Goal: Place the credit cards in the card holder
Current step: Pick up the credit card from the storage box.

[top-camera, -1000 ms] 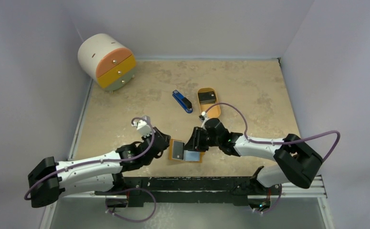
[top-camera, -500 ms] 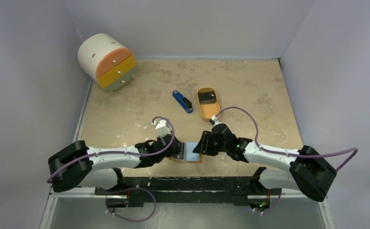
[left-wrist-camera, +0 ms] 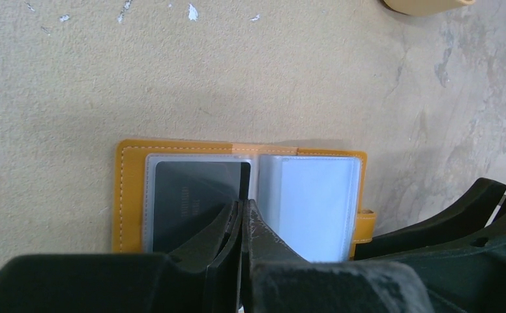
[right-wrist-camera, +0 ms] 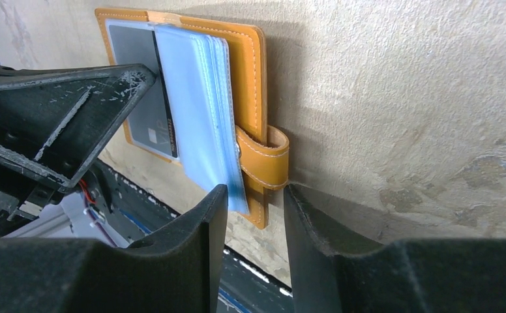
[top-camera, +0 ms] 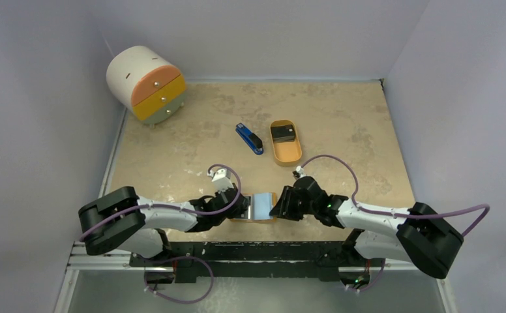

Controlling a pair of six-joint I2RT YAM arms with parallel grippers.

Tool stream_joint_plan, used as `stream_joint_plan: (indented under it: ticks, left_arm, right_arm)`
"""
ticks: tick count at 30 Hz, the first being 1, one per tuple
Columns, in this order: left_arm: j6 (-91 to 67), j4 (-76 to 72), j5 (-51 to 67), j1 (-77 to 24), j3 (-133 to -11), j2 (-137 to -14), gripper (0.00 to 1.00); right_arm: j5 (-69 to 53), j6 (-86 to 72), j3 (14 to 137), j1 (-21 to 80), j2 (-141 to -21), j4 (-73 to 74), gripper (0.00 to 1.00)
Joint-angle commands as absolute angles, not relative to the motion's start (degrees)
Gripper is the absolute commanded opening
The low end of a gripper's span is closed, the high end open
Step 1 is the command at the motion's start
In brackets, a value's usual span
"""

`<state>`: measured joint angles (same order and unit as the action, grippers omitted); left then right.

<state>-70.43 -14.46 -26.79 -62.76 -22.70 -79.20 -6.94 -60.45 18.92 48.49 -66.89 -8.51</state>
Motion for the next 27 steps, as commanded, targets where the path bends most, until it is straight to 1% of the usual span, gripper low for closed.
stream_joint_plan:
  ticks: [1, 8, 13, 20, 26, 27]
  left_arm:
    - [-71.3, -14.6, -26.5, -62.9, -21.2, -81.0, 0.0]
    - [-71.3, -15.8, -25.8, -62.9, -21.3, -82.6, 0.0]
    - [-71.4, -16.2, -25.5, -62.9, -21.3, -83.2, 0.0]
    - [-71.6, -15.4, -26.4, -62.9, -21.2, -83.1, 0.0]
    - [-72.5, -14.9, -27.2, -62.9, -21.2, -83.6, 0.0]
    - [-72.6, -14.9, -27.2, -62.9, -21.3, -83.8, 0.0]
  right_arm:
    - [-5.4, -61.4, 19.1, 48.7, -67.0, -10.6, 0.39]
    - [-4.5, -60.4, 22.1, 48.8, -71.3, -9.9, 0.35]
    - [-4.8, -59.4, 23.7, 48.8, -73.8, -9.6, 0.37]
    - [-0.6, -57.7, 24.8, 48.7, -65.0, -0.5, 0.42]
    - [1.5, -57.1, 26.6, 48.6, -55.4, 6.6, 0.43]
    - [3.6, -56.5, 28.0, 48.3, -53.8, 7.9, 0.43]
